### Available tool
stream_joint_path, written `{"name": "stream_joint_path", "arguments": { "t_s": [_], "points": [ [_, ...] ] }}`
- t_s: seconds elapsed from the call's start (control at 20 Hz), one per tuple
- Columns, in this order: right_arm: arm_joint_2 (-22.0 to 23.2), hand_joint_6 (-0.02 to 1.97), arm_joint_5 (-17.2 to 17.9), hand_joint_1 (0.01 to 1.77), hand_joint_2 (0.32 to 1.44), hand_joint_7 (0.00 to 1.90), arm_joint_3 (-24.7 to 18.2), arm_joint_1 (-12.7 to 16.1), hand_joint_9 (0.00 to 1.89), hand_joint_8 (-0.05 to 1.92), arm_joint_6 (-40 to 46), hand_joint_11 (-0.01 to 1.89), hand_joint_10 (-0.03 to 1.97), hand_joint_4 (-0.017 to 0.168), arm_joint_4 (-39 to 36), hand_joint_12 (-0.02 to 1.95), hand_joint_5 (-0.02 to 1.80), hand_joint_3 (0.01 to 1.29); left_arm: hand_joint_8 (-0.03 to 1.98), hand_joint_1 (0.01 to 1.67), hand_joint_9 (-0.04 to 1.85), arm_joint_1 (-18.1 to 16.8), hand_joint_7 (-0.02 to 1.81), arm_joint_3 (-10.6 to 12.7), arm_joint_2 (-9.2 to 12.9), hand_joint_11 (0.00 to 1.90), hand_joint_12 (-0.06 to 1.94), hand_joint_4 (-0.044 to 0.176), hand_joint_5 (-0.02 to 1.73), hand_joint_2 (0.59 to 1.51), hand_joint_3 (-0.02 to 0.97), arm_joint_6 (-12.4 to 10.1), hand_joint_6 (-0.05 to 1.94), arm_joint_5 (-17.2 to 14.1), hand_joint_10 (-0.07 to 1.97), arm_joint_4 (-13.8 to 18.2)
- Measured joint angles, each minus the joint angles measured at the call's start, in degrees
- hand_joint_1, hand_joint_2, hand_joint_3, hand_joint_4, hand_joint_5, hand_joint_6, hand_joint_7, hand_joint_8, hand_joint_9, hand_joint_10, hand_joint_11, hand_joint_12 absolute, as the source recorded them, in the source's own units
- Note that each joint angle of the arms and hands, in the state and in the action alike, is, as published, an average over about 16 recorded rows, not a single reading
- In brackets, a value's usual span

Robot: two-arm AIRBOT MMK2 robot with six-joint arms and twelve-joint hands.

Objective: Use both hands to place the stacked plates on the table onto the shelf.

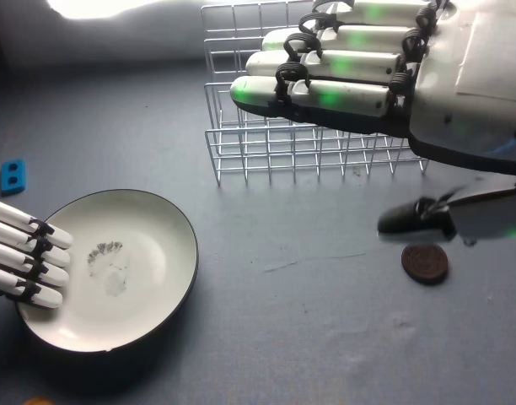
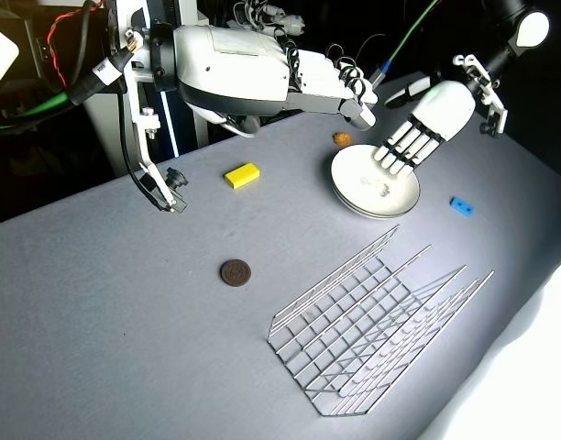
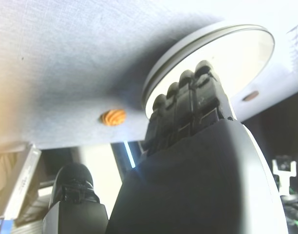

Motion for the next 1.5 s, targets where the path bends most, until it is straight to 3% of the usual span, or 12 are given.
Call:
{"name": "stream_joint_path", "arguments": {
  "t_s": [0.35, 0.85, 1.2, 1.5],
  "points": [
    [0.00, 0.02, 0.07, 1.18, 1.02, 0.07, -0.12, -0.15, 0.09, 0.02, -0.18, 0.01, 0.02, 0.008, -0.74, 0.71, 0.07, 0.01, -0.01, 0.02, 0.01, 0.97, 0.00, -0.08, -0.92, 0.02, -0.01, -0.002, 0.01, 1.065, 0.016, 0.21, -0.01, 1.29, 0.01, -0.30],
    [-1.42, 0.02, 0.07, 1.21, 1.06, 0.07, -0.01, -1.75, 0.09, 0.02, -3.77, 0.01, 0.02, 0.008, -1.50, 0.75, 0.08, 0.01, -0.01, 0.02, 0.01, -0.17, -0.01, -4.35, -2.00, 0.02, -0.01, -0.001, 0.00, 1.067, 0.016, 0.17, -0.01, 4.27, 0.01, -1.50],
    [-6.89, 0.02, -1.23, 1.21, 1.06, 0.09, 1.95, -3.88, 0.12, 0.02, -8.43, 0.01, 0.02, 0.009, -1.43, 0.78, 0.08, 0.01, -0.02, 0.02, 0.01, -1.76, -0.01, -8.00, -2.46, 0.02, -0.01, -0.001, 0.00, 1.066, 0.016, -0.39, -0.01, 6.55, 0.01, -2.04],
    [-14.88, 0.02, -3.19, 1.22, 1.06, 0.12, 5.73, -5.18, 0.15, 0.02, -13.37, 0.01, 0.02, 0.009, -0.13, 0.86, 0.12, 0.01, -0.02, 0.02, 0.02, -2.54, -0.01, -9.16, -2.48, 0.02, -0.01, -0.001, 0.00, 1.068, 0.016, -1.26, -0.01, 7.47, 0.01, -1.98]
  ]
}}
